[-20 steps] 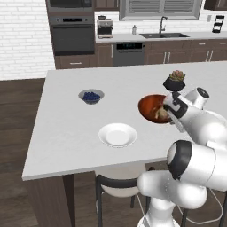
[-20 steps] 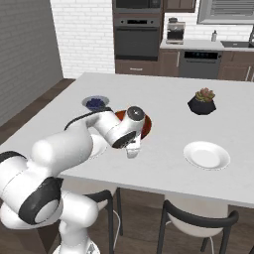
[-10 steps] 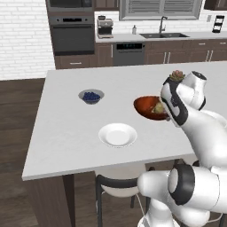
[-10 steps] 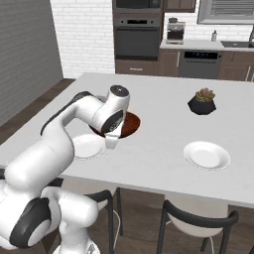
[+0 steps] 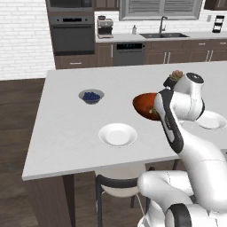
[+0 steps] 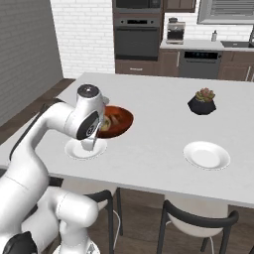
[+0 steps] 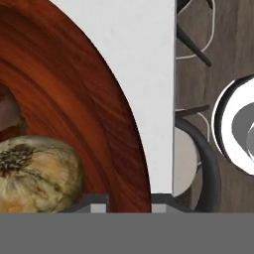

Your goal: Pick the chicken drumstick and onion from their plates and place them in the bowl. Then put the bowl in the fridge.

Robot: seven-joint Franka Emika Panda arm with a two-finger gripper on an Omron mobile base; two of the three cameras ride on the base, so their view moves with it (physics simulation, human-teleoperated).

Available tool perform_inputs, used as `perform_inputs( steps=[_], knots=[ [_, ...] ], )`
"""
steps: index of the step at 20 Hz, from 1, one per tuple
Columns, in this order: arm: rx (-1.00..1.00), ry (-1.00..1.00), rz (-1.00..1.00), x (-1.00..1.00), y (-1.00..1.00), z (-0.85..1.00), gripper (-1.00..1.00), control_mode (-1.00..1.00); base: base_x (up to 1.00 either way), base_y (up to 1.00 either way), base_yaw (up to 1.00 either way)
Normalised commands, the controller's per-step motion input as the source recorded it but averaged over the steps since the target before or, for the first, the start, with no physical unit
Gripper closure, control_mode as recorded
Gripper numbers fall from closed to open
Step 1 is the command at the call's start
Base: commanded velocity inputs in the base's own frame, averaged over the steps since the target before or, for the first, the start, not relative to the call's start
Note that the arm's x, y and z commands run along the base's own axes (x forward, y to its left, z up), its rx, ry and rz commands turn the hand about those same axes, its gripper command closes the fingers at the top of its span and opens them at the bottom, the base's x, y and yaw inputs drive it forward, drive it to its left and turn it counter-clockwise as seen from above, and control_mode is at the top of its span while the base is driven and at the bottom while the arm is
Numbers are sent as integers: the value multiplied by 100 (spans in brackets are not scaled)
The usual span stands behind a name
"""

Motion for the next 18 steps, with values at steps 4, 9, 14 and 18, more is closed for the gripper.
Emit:
perform_inputs(
  steps=[4,9,14,18],
  knots=[
    [0,-3,-6,-62,22,53,100,-100,0,0,0],
    [0,-14,-1,-72,24,37,100,-100,0,0,0],
    [0,-10,-3,-77,13,29,100,-100,0,0,0],
    [6,-1,-3,-69,7,30,100,100,-25,-3,-2]
  ],
)
